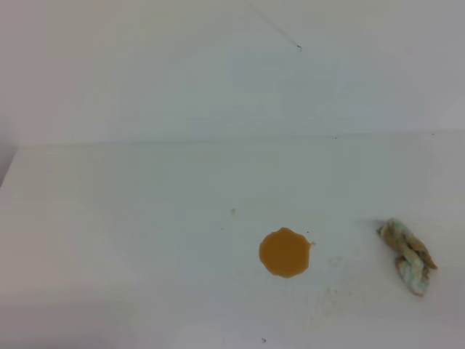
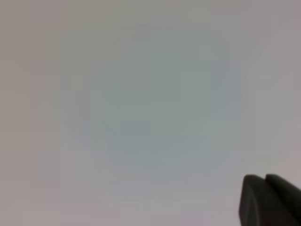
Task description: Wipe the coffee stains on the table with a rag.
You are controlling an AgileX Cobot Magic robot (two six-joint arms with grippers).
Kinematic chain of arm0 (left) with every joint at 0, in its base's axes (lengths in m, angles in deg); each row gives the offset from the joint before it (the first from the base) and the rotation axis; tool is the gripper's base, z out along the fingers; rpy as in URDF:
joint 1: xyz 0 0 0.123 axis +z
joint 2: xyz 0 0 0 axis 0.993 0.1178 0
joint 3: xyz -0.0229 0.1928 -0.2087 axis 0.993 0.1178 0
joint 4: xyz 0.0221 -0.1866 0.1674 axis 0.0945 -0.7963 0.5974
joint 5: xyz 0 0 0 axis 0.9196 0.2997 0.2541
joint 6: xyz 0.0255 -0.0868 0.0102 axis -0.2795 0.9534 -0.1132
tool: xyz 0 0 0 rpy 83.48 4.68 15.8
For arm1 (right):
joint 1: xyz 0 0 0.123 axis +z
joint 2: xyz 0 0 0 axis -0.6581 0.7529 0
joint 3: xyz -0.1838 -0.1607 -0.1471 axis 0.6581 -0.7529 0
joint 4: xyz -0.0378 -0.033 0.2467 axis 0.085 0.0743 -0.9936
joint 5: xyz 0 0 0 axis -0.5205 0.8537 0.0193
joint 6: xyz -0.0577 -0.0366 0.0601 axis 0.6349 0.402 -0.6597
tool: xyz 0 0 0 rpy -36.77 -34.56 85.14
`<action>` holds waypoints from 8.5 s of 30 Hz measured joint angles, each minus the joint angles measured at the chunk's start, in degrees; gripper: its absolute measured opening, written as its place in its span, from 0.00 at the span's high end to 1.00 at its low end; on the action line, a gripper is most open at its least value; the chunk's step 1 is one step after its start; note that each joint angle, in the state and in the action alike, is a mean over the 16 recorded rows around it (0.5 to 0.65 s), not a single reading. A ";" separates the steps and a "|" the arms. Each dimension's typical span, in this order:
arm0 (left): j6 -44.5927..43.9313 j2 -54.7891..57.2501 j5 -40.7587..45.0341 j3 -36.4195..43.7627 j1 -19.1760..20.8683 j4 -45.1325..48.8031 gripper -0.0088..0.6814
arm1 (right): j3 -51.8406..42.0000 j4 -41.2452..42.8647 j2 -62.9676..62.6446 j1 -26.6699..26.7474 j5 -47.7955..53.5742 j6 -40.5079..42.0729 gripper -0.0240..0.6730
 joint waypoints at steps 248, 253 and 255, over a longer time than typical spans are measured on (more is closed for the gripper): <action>0.00 -1.33 0.00 1.88 0.05 -0.04 0.99 | 79.75 -4.46 120.06 31.61 43.55 33.67 0.96; 0.00 -1.33 -0.05 1.61 0.05 -0.03 0.99 | 79.76 -3.76 120.13 29.51 44.62 33.41 0.96; 0.00 -1.33 -0.05 1.61 0.05 -0.03 0.99 | 79.76 -3.83 120.13 28.99 45.00 33.43 0.96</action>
